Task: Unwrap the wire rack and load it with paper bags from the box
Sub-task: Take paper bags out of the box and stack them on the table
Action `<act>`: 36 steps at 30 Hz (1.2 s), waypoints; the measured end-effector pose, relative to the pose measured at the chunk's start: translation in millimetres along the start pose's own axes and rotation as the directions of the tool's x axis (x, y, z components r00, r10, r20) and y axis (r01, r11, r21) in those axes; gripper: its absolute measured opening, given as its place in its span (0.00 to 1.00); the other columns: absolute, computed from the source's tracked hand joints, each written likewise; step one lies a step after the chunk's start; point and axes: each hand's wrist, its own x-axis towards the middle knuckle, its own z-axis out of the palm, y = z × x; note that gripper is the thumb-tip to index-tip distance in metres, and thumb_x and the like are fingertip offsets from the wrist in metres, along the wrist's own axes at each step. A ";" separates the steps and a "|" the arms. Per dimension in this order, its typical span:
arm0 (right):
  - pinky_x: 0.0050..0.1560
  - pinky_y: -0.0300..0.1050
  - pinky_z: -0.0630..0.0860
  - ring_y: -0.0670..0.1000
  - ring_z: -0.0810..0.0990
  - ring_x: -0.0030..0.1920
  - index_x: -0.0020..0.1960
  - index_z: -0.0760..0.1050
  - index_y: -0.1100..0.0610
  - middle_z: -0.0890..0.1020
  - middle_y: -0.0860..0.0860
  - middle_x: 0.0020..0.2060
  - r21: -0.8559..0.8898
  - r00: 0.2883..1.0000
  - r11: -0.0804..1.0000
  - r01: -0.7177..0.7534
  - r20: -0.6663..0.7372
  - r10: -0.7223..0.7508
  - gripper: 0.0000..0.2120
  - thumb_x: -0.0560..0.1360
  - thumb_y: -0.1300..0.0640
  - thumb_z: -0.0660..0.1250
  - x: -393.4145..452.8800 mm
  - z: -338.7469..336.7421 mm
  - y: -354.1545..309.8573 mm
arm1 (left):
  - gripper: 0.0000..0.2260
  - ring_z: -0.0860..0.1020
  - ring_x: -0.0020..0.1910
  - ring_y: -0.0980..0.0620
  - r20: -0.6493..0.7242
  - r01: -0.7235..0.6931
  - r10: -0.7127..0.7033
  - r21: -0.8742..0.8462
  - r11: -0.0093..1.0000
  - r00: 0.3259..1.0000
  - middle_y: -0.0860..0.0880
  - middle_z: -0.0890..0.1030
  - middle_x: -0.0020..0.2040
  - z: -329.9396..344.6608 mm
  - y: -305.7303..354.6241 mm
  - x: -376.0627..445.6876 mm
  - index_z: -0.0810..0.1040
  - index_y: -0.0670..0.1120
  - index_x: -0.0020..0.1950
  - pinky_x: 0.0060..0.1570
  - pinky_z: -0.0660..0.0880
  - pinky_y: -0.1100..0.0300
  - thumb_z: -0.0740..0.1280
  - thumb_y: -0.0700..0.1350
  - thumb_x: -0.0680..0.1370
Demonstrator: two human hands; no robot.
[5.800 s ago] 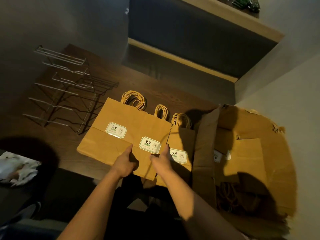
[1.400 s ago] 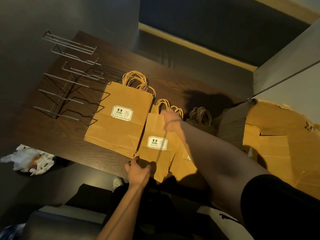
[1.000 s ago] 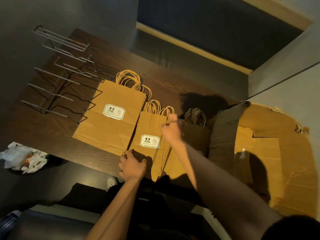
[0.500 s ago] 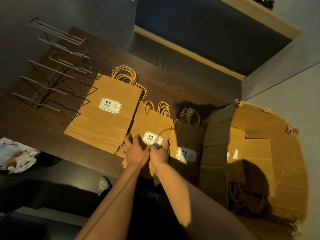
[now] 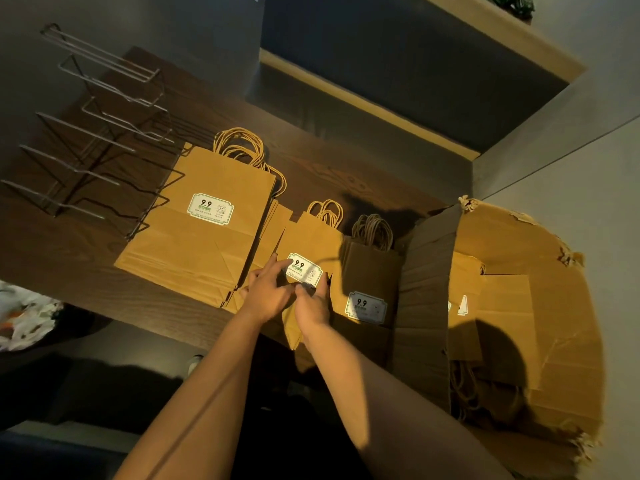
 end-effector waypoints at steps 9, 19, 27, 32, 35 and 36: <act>0.76 0.57 0.64 0.64 0.57 0.79 0.82 0.47 0.40 0.47 0.48 0.83 -0.216 1.000 0.976 0.026 0.020 -0.022 0.37 0.81 0.51 0.63 -5.9 -5.3 -4.6 | 0.30 0.54 0.82 0.47 0.081 -0.022 0.040 -0.220 0.975 0.996 0.49 0.58 0.83 -11.8 -8.5 -23.3 0.72 0.56 0.74 0.78 0.51 0.50 0.68 0.41 0.72; 0.62 0.44 0.76 0.52 0.78 0.63 0.65 0.76 0.52 0.78 0.49 0.60 -0.004 0.950 0.951 0.309 -0.044 -0.309 0.15 0.79 0.60 0.68 -28.9 -9.4 -48.2 | 0.11 0.79 0.59 0.52 -0.217 -0.024 -0.050 -0.326 0.945 0.975 0.53 0.82 0.56 -18.3 11.0 -57.7 0.80 0.49 0.56 0.61 0.75 0.52 0.66 0.37 0.77; 0.33 0.35 0.74 0.44 0.78 0.33 0.45 0.78 0.55 0.82 0.52 0.40 0.263 0.807 0.765 0.588 -0.129 -0.576 0.10 0.79 0.67 0.62 -57.9 -131.3 -122.5 | 0.07 0.81 0.50 0.47 -0.168 -0.119 0.049 -0.439 0.891 0.985 0.41 0.83 0.55 -20.8 109.7 -74.2 0.79 0.48 0.50 0.51 0.76 0.51 0.64 0.38 0.82; 0.27 0.35 0.72 0.42 0.76 0.27 0.47 0.79 0.60 0.81 0.52 0.35 0.325 0.774 0.709 0.626 -0.369 -0.514 0.08 0.79 0.67 0.61 -56.5 -238.3 -109.9 | 0.05 0.81 0.51 0.47 -0.124 -0.186 0.143 -0.489 0.852 0.982 0.42 0.82 0.55 7.0 181.6 -94.0 0.79 0.45 0.54 0.45 0.77 0.58 0.63 0.39 0.83; 0.30 0.33 0.74 0.46 0.79 0.34 0.51 0.80 0.61 0.81 0.53 0.38 0.306 0.814 0.784 0.540 -0.425 -0.395 0.08 0.78 0.64 0.63 -28.0 -290.5 -74.2 | 0.05 0.82 0.49 0.45 -0.078 -0.186 0.171 -0.523 0.832 0.982 0.40 0.82 0.54 32.8 209.5 -103.6 0.79 0.42 0.56 0.51 0.80 0.51 0.63 0.40 0.83; 0.32 0.36 0.75 0.49 0.79 0.38 0.54 0.80 0.61 0.81 0.54 0.40 0.295 0.845 0.830 0.474 -0.418 -0.334 0.08 0.78 0.63 0.63 -14.2 -304.5 -57.6 | 0.05 0.82 0.45 0.46 -0.055 -0.175 0.174 -0.550 0.817 0.983 0.41 0.82 0.52 41.9 216.6 -107.6 0.78 0.42 0.55 0.48 0.80 0.52 0.63 0.39 0.84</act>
